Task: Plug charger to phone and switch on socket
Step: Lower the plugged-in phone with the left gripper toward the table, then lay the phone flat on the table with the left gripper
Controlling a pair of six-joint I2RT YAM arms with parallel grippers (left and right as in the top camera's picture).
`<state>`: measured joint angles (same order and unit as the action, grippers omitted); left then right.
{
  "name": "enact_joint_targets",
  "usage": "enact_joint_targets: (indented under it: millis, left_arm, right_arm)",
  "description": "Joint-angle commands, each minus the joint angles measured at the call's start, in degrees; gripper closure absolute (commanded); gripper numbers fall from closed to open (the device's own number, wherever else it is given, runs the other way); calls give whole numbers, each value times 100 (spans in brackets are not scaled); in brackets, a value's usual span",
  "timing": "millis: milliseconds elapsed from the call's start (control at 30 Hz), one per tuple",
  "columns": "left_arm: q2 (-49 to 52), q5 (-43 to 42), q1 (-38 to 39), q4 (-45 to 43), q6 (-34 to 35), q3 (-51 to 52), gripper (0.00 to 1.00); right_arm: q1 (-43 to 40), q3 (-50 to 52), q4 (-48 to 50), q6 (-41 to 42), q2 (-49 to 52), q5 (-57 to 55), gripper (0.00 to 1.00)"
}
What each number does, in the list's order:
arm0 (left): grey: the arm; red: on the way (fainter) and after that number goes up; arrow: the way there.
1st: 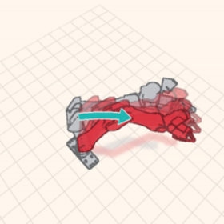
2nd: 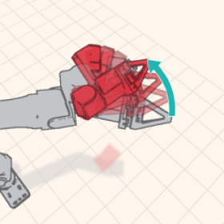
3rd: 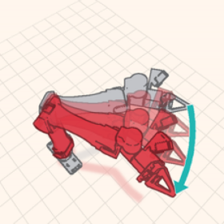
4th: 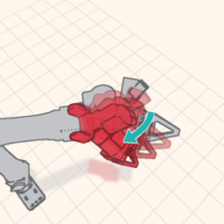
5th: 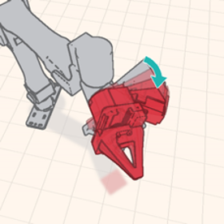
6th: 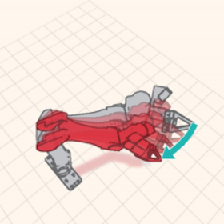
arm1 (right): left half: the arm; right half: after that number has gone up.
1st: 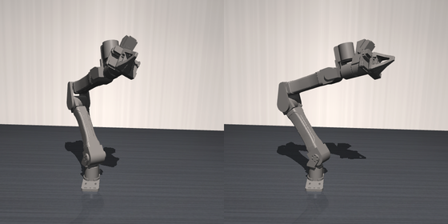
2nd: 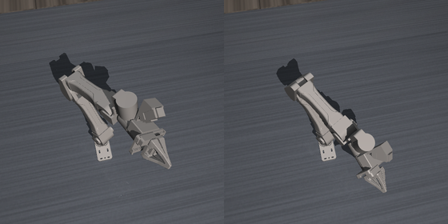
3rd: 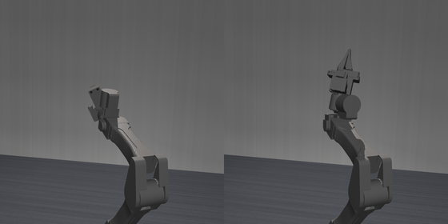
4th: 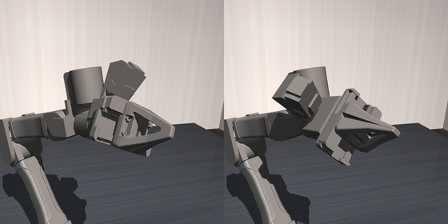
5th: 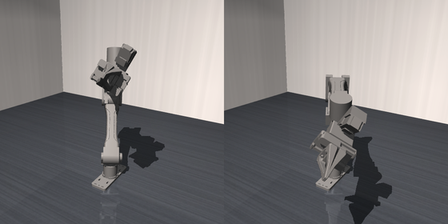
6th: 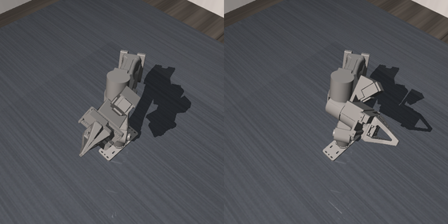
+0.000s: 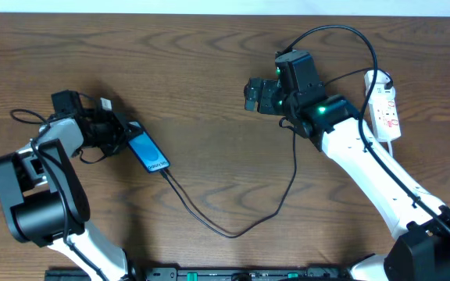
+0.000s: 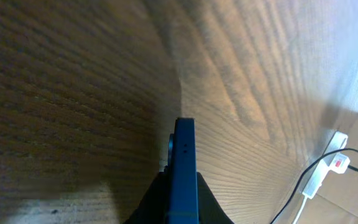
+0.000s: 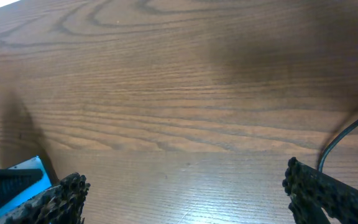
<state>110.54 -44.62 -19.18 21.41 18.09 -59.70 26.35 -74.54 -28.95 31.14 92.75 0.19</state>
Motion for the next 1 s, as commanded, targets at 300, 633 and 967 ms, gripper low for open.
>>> enact_joint_targets:
  millis: [300, 633, 967]
  left_arm:
    - [70, 136, 48, 284, -160, -35, 93]
    - [70, 376, 79, 385, -179, 26, 93]
    - [70, 378, 79, 385, -179, 26, 85]
  right_arm:
    - [0, -46, -24, -57, -79, -68, 1]
    - [0, -46, -26, -57, -79, -68, 1]
    - [0, -46, -44, -59, -79, -68, 1]
